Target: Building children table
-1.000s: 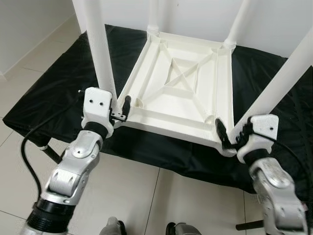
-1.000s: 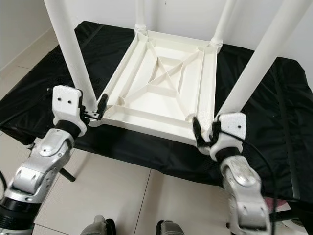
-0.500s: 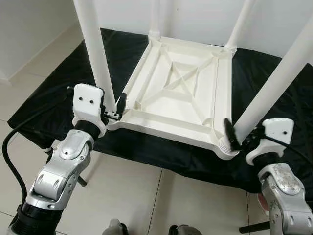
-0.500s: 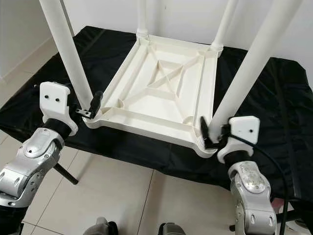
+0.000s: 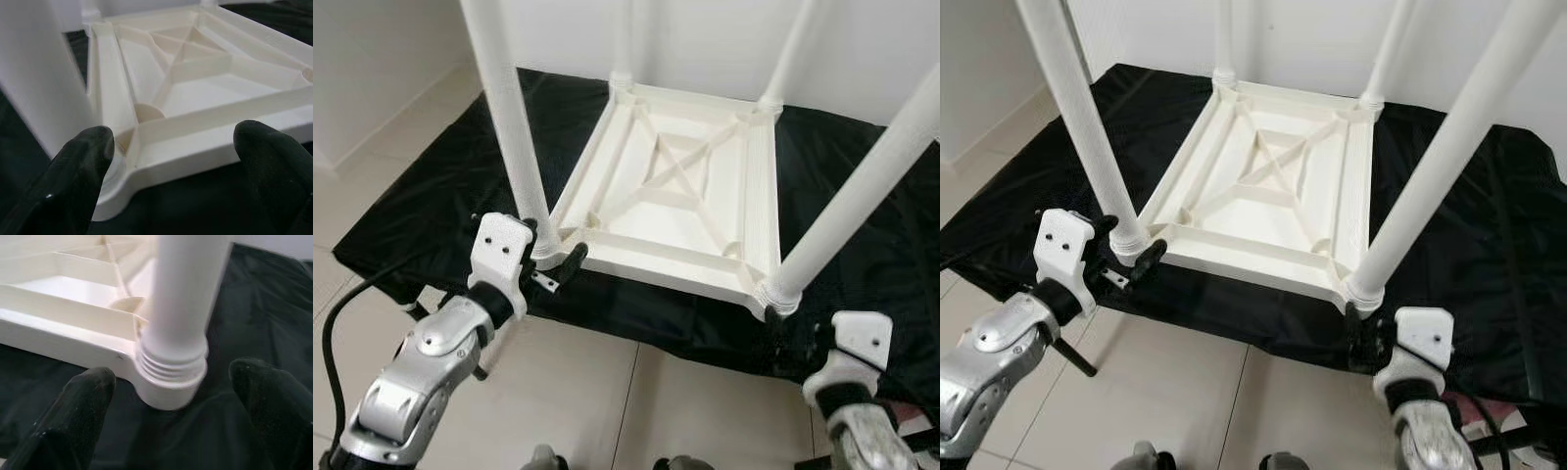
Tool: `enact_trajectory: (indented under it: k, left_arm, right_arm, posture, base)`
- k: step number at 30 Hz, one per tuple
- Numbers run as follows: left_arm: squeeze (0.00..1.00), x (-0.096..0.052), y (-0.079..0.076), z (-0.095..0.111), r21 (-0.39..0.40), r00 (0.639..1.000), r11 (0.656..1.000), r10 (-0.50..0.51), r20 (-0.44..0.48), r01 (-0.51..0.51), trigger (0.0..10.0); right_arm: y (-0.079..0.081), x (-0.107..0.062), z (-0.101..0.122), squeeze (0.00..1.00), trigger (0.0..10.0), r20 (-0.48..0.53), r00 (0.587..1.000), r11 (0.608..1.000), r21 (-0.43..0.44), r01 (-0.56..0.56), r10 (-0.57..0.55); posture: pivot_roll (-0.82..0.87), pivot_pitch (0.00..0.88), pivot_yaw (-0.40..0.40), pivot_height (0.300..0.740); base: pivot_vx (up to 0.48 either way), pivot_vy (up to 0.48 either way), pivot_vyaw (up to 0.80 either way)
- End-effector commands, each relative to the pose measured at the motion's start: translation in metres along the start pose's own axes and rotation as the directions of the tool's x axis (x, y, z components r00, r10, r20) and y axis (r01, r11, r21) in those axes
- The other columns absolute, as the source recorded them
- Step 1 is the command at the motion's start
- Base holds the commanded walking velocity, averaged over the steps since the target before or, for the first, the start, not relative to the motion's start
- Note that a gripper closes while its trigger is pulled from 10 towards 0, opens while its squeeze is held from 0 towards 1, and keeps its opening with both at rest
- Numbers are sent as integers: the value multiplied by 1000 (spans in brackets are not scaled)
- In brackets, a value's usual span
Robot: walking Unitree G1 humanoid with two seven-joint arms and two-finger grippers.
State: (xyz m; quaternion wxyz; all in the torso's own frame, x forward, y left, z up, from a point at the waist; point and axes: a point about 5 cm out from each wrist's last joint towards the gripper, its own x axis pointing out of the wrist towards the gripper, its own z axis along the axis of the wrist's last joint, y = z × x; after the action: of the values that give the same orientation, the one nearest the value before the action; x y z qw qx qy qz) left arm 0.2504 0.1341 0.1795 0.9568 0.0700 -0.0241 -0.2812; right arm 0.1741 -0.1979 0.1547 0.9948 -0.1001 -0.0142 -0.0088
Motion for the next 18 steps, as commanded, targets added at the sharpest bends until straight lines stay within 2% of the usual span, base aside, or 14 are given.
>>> enact_trajectory:
  k: [1,5,7,9,12,13,15,16,17,18]
  left_arm:
    - [0,-2,5,-6,12,990,991,133,-37,-133,10000]
    - [0,-2,-6,-1,24,997,997,71,-24,-71,10000]
    - [0,-1,-7,0,21,998,997,68,-14,-68,10000]
    - [0,5,2,-4,-18,988,988,153,-13,-154,10000]
    - [0,7,6,-6,-33,983,982,184,-17,-185,10000]
    - [0,10,9,-9,-42,975,974,220,-28,-221,10000]
    - [0,11,12,-24,-58,958,960,268,-101,-275,10000]
    - [0,11,12,-24,-58,958,960,268,-101,-275,10000]
    - [0,11,12,-32,-42,953,960,269,-140,-278,10000]
    - [0,13,12,-38,-21,947,959,275,-166,-282,10000]
  right_arm:
    - [4,0,6,0,10000,34,999,999,11,-38,38]
    - [28,1,12,0,10000,54,976,976,37,-213,211]
    - [33,3,13,0,10000,61,969,969,37,-244,241]
    - [43,17,12,0,10000,77,964,965,42,-259,255]
    - [46,21,12,0,10000,81,963,964,35,-262,259]
    - [50,30,10,0,10000,80,966,967,51,-248,244]
    - [57,42,3,0,10000,53,967,966,63,-251,248]
    - [57,42,3,0,10000,53,967,966,63,-251,248]
    - [57,47,-4,0,10000,14,972,970,59,-235,235]
    - [57,52,-11,0,10000,-27,977,977,17,-212,213]
  posture:
    - [-96,106,23,740]
    - [-100,103,22,740]
    - [-100,103,22,740]
    - [-98,96,24,740]
    - [-98,96,24,740]
    - [-87,94,21,740]
    - [-85,89,20,740]
    - [-85,89,20,740]
    - [-72,87,10,740]
    - [-64,88,4,740]
  base:
    - [0,0,0]
    - [0,0,0]
    - [0,0,0]
    - [0,0,0]
    - [0,0,0]
    - [0,0,0]
    - [0,0,0]
    - [0,0,0]
    - [0,0,0]
    - [0,0,0]
